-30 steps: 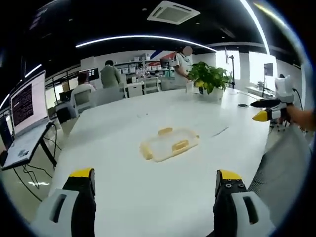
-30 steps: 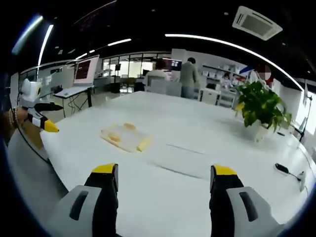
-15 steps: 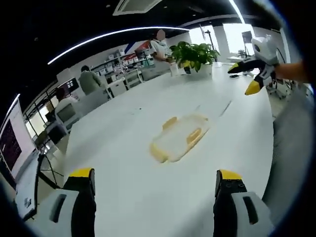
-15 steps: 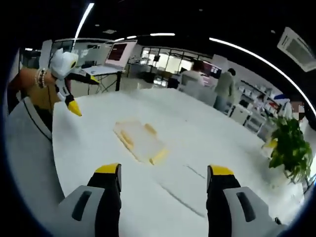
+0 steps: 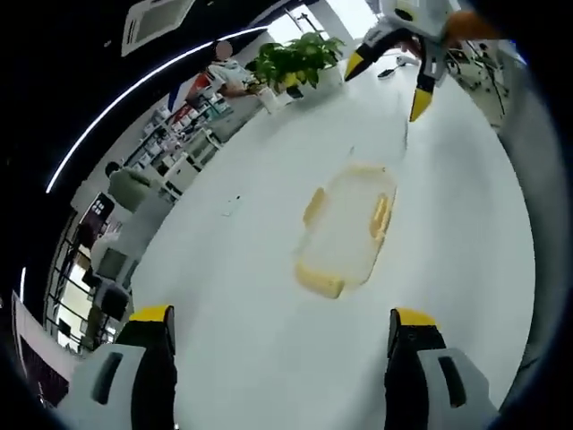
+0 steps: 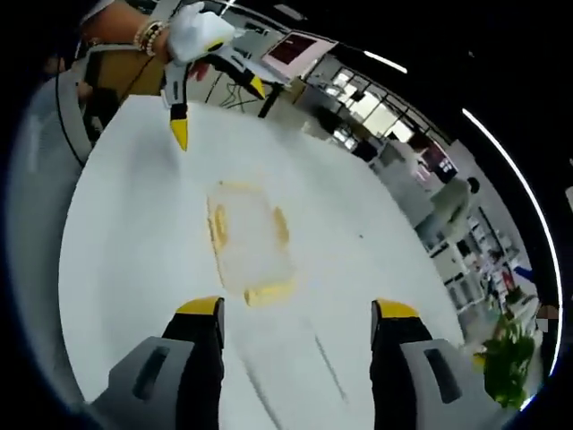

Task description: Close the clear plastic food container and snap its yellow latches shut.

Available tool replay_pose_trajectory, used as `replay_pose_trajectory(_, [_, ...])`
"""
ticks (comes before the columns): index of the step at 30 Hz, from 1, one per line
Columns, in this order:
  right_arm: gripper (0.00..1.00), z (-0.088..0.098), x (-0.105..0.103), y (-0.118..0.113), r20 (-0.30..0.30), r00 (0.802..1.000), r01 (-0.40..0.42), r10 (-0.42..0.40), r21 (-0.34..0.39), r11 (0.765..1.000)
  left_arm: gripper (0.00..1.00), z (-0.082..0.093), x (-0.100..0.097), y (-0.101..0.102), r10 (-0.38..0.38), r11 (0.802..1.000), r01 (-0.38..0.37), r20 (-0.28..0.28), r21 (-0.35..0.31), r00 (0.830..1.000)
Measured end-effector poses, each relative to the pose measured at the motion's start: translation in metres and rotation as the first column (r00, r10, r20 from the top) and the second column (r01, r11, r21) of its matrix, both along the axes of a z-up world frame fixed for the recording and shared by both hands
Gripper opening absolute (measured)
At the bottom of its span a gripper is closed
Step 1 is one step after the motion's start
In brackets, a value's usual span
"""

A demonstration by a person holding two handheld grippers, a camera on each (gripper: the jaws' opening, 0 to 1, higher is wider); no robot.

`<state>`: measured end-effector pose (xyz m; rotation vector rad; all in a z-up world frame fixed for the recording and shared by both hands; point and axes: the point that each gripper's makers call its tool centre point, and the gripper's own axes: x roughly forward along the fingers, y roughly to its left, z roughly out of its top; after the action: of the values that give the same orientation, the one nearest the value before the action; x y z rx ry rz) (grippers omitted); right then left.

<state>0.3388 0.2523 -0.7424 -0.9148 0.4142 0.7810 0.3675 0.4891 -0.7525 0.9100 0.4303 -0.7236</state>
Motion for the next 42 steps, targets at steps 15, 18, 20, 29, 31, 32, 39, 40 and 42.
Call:
replay_pose_trajectory(15, [0.64,-0.038,0.035,0.017,-0.035,0.990,-0.138,0.134,-0.189,0.972,0.92,-0.021,0.046,-0.020,-0.143,0.977,0.140,0.003,0.161,0.990])
replay_pose_trajectory(18, [0.63,-0.045,0.038,0.019,-0.051,0.988,-0.155,0.147,-0.204,0.967,0.92,-0.028,0.050,-0.024,-0.150,0.976,0.149,-0.011,0.160,0.989])
replay_pose_trajectory(20, [0.61,-0.049,0.040,0.022,-0.067,0.985,-0.167,0.157,-0.202,0.965,0.90,-0.035,0.052,-0.025,-0.165,0.971,0.168,-0.031,0.173,0.986])
replay_pose_trajectory(29, [0.61,-0.065,0.053,0.021,-0.143,0.980,-0.170,0.141,-0.215,0.962,0.90,-0.055,0.065,-0.030,-0.162,0.969,0.178,-0.107,0.173,0.981])
replay_pose_trajectory(31, [0.60,-0.068,0.053,0.022,-0.167,0.976,-0.171,0.139,-0.201,0.965,0.90,-0.057,0.067,-0.032,-0.165,0.967,0.183,-0.112,0.178,0.980])
replay_pose_trajectory(32, [0.60,-0.070,0.053,0.022,-0.180,0.974,-0.171,0.136,-0.198,0.965,0.89,-0.058,0.067,-0.032,-0.164,0.966,0.184,-0.118,0.181,0.979])
replay_pose_trajectory(39, [0.61,-0.085,0.054,0.024,-0.285,0.951,-0.172,0.117,-0.175,0.969,0.86,-0.062,0.067,-0.039,-0.166,0.969,0.194,-0.176,0.155,0.970])
replay_pose_trajectory(40, [0.61,-0.086,0.054,0.021,-0.289,0.952,-0.162,0.104,-0.186,0.969,0.86,-0.063,0.067,-0.039,-0.171,0.967,0.200,-0.179,0.158,0.969])
replay_pose_trajectory(42, [0.62,-0.091,0.055,0.022,-0.294,0.948,-0.183,0.121,-0.194,0.964,0.84,-0.065,0.066,-0.039,-0.173,0.966,0.206,-0.201,0.156,0.964])
